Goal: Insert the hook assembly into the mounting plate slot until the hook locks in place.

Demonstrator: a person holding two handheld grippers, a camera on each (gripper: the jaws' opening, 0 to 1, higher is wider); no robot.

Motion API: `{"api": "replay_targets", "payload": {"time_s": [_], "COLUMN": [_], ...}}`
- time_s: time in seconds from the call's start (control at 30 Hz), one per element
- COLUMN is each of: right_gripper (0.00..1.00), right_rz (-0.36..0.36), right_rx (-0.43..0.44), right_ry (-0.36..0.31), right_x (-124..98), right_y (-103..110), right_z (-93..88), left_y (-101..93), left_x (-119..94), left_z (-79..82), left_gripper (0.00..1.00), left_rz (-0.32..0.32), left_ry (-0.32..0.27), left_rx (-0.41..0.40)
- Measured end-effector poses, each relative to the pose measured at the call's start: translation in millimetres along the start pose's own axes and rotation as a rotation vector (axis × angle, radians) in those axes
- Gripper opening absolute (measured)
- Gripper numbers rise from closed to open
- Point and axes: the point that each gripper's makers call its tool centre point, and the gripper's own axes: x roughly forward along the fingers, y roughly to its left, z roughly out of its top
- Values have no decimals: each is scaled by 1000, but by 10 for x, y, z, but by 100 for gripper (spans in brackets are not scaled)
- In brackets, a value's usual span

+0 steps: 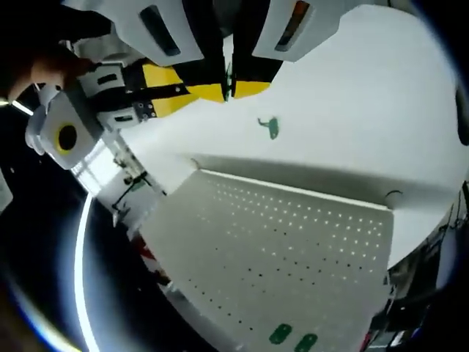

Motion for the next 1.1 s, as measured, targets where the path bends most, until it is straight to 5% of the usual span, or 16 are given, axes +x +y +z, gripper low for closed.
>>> {"api": "replay_targets", "payload": {"time_s": [0.63,1.1], "right_gripper": [1,1], "right_rz": [28,16], "right_rx": [-26,-20], "right_ry": [17,18], "right_x": [-60,-46], "right_y": [-17,-68], "right_z": [47,50], "left_y": [-50,-50], "left_x": [13,48], "left_z": [28,80], "left_gripper": [1,1], "left_rz": [-54,-49], "left_ry": [-1,0], "left_rx": [-86,-75]}}
